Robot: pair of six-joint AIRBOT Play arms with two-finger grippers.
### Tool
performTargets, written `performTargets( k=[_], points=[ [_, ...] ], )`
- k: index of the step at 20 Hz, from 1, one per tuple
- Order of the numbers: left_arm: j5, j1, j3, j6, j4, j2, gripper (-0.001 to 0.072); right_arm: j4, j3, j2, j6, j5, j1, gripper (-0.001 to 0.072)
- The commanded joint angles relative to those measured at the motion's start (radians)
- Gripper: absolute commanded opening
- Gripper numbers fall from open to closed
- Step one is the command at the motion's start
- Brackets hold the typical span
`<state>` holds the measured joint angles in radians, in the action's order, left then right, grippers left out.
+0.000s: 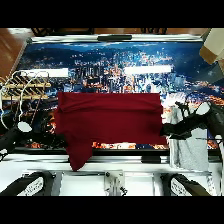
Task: Fold the shirts.
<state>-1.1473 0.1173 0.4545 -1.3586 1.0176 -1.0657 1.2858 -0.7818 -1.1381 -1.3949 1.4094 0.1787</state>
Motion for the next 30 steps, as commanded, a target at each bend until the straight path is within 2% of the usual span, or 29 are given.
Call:
performTargets(
  k=[1, 6, 10, 12, 13, 16, 17, 18, 19, 24, 27, 30],
  points=[
    [0.014, -0.006, 0.001, 0.005, -0.005, 0.001, 0.0032, 0.064, 0.09, 0.006, -0.039, -0.105, -0.043, 0.0654],
    [0.014, -0.006, 0.002, 0.023, -0.005, 0.001, 0.0032, 0.081, 0.095, -0.055, -0.083, -0.179, -0.062, 0.0654],
    [0.014, -0.006, 0.002, 0.023, -0.005, 0.005, 0.0032, 0.041, 0.095, -0.118, -0.07, -0.19, -0.062, 0.0654],
    [0.016, -0.006, 0.002, 0.024, -0.005, 0.006, 0.0032, 0.035, 0.095, -0.118, -0.072, -0.202, -0.062, 0.0625],
    [0.022, -0.006, 0.002, 0.024, -0.005, 0.006, 0.0032, 0.027, 0.095, -0.118, -0.072, -0.204, -0.062, 0.0539],
    [0.032, -0.005, 0.029, 0.045, -0.005, 0.005, 0.0032, -0.009, 0.093, -0.117, -0.043, -0.185, -0.062, 0.0201],
    [0.029, -0.003, 0.056, 0.06, -0.003, 0.005, 0.0032, -0.01, 0.09, -0.116, -0.035, -0.17, -0.062, 0.0131],
    [0.023, 0.005, 0.092, 0.069, -0.001, 0.005, 0.0032, -0.01, 0.076, -0.111, -0.014, -0.154, -0.062, 0.0129],
    [0.01, 0.02, 0.136, 0.069, 0.008, 0.005, 0.0032, -0.009, 0.054, -0.101, 0.006, -0.145, -0.062, 0.0073],
    [-0.046, 0.107, 0.397, 0.093, 0.022, 0.001, 0.0031, -0.021, -0.151, -0.062, 0.02, -0.208, -0.062, 0.007],
    [0.05, 0.11, 0.51, 0.109, 0.02, -0.052, 0.0032, -0.028, -0.247, -0.098, -0.013, -0.345, -0.062, 0.007],
    [0.114, 0.1, 0.615, 0.109, 0.005, -0.198, 0.0032, -0.079, -0.322, -0.192, -0.014, -0.429, -0.063, 0.007]
  ],
)
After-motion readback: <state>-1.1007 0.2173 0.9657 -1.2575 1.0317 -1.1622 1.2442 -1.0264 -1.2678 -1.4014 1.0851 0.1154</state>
